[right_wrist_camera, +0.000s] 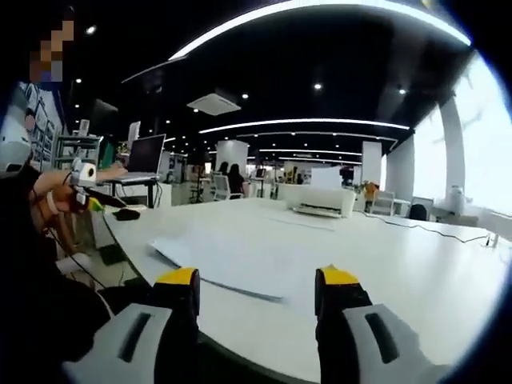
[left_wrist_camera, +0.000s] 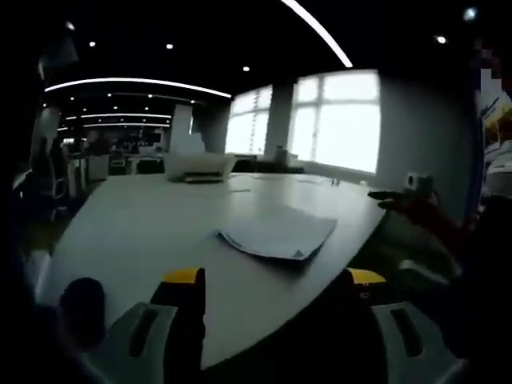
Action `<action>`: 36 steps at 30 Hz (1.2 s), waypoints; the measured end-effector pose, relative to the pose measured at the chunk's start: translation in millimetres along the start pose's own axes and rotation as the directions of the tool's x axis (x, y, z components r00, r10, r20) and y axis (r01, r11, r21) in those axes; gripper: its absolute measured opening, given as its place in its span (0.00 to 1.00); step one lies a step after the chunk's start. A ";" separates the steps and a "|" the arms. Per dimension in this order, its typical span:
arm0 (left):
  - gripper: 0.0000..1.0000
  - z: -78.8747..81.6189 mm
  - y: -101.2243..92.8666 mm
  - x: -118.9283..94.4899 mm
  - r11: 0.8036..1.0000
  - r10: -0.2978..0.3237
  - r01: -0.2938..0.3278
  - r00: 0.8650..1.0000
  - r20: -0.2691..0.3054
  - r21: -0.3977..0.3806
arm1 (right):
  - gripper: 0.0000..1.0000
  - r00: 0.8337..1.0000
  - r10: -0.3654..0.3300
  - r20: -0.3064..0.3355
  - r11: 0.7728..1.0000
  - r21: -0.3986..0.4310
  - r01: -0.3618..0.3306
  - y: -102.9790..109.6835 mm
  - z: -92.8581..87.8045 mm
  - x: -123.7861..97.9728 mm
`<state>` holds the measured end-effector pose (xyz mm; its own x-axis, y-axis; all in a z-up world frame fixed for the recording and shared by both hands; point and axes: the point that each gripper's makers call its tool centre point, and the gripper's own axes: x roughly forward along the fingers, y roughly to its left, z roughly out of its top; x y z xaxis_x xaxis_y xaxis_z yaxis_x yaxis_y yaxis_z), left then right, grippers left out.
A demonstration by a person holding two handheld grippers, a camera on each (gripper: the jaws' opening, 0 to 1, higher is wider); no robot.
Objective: Organize the stack of printing papers by aligning and flattening the scattered papers on the table
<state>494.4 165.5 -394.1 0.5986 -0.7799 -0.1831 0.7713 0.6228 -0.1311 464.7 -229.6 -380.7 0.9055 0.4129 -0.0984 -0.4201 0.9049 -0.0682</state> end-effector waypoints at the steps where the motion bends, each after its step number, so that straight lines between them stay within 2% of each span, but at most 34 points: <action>1: 0.74 -0.2 -1.2 -3.1 1.000 0.003 -0.003 1.000 0.002 0.002 | 0.53 1.000 0.000 0.002 1.000 0.002 0.000 0.7 0.4 -1.2; 8: 0.74 -1.8 -8.8 -15.0 1.000 0.011 -0.011 1.000 0.014 0.006 | 0.53 1.000 -0.008 0.005 1.000 0.005 0.008 5.5 -0.5 -9.4; 12: 0.74 2.7 -12.6 -21.8 1.000 0.013 -0.014 0.999 0.030 0.016 | 0.53 1.000 -0.026 -0.008 0.999 0.022 0.027 1.9 -6.9 -12.4; 18: 0.74 1.3 -12.8 -24.3 1.000 0.022 -0.022 0.999 0.038 0.010 | 0.53 0.999 -0.040 -0.025 0.998 0.037 0.041 -1.5 -15.2 -13.2; 28: 0.73 -3.5 -14.1 -20.0 1.000 0.004 -0.004 0.999 0.035 -0.009 | 0.53 0.999 -0.030 -0.020 0.999 0.043 0.031 2.4 -12.3 -8.3; 36: 0.73 -5.2 -12.1 -24.5 1.000 0.011 -0.010 0.999 0.035 -0.024 | 0.53 1.000 -0.023 -0.015 0.999 0.037 0.024 6.8 -9.1 -7.2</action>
<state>469.2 177.5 -393.1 0.6143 -0.7746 -0.1504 0.7598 0.6321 -0.1523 454.8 -227.4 -389.4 0.9139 0.3903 -0.1114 -0.3961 0.9176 -0.0341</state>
